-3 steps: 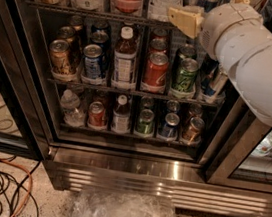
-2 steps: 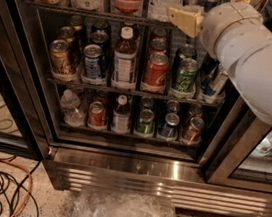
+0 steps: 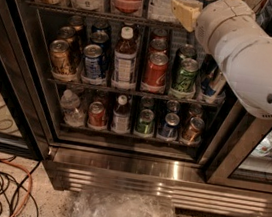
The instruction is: Pick redbull can from top shelf of fridge
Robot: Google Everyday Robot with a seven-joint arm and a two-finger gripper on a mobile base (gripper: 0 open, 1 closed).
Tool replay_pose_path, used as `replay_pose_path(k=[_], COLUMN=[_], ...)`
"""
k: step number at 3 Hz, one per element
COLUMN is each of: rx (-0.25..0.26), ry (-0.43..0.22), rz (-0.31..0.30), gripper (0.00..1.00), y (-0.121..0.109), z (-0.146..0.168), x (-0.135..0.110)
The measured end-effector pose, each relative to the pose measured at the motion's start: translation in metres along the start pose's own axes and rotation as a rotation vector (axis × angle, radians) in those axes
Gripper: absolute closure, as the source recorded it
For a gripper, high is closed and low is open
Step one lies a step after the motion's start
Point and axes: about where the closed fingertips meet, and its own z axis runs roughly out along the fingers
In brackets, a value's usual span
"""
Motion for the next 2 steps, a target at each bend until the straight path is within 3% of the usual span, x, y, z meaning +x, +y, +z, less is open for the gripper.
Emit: replay_pose_path(k=[1,2], rx=[0.006,0.001], ry=[0.007,0.009], rz=[-0.007,-0.038], gripper=[0.09,0.0], y=[-0.003,-0.015], z=[0.002,-0.004], x=[0.003,-0.001])
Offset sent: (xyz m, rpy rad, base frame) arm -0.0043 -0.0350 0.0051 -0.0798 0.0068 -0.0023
